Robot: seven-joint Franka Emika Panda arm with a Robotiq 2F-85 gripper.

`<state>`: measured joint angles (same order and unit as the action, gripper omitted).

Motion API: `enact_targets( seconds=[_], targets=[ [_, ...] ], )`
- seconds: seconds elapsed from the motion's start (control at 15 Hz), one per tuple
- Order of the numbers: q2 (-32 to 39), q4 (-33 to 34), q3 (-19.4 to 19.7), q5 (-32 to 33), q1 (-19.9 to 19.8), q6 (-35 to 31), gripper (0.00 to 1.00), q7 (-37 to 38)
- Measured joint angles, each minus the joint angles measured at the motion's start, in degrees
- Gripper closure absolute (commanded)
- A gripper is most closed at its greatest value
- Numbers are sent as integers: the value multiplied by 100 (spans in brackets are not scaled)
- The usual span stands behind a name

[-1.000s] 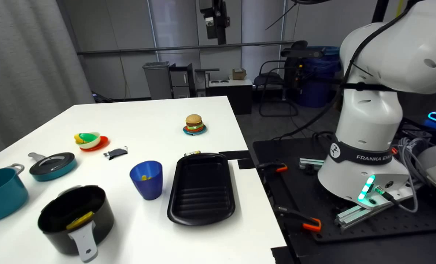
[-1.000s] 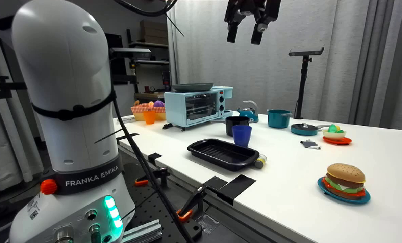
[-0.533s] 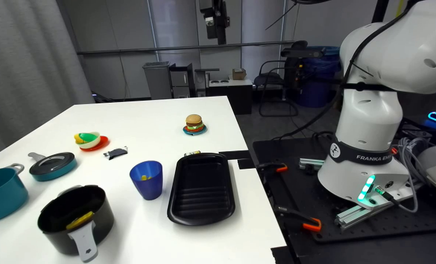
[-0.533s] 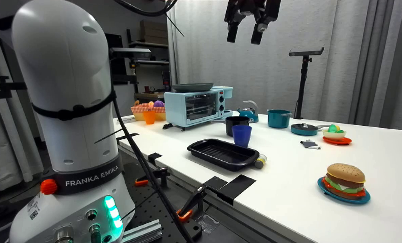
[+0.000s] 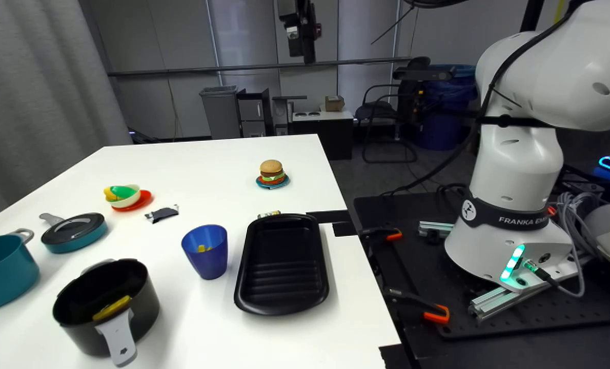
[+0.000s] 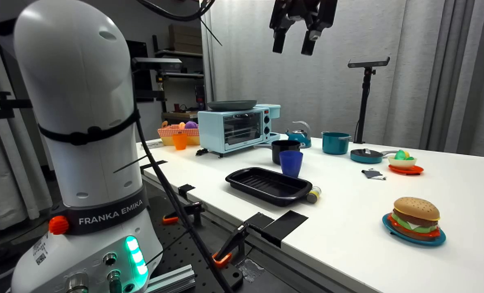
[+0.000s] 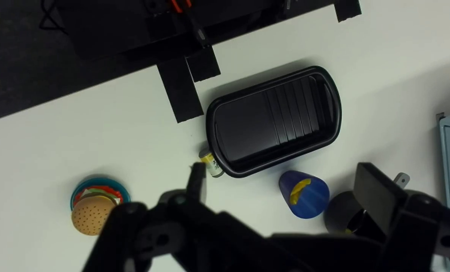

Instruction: Pour the contents of the blue cup into the pot

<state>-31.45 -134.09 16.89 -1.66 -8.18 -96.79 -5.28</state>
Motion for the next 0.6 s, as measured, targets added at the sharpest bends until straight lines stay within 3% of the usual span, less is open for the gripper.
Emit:
enact_targets(
  seconds=[0.6],
  targets=[
    [419,-150,-365,219,-11,-694,0,45]
  ],
)
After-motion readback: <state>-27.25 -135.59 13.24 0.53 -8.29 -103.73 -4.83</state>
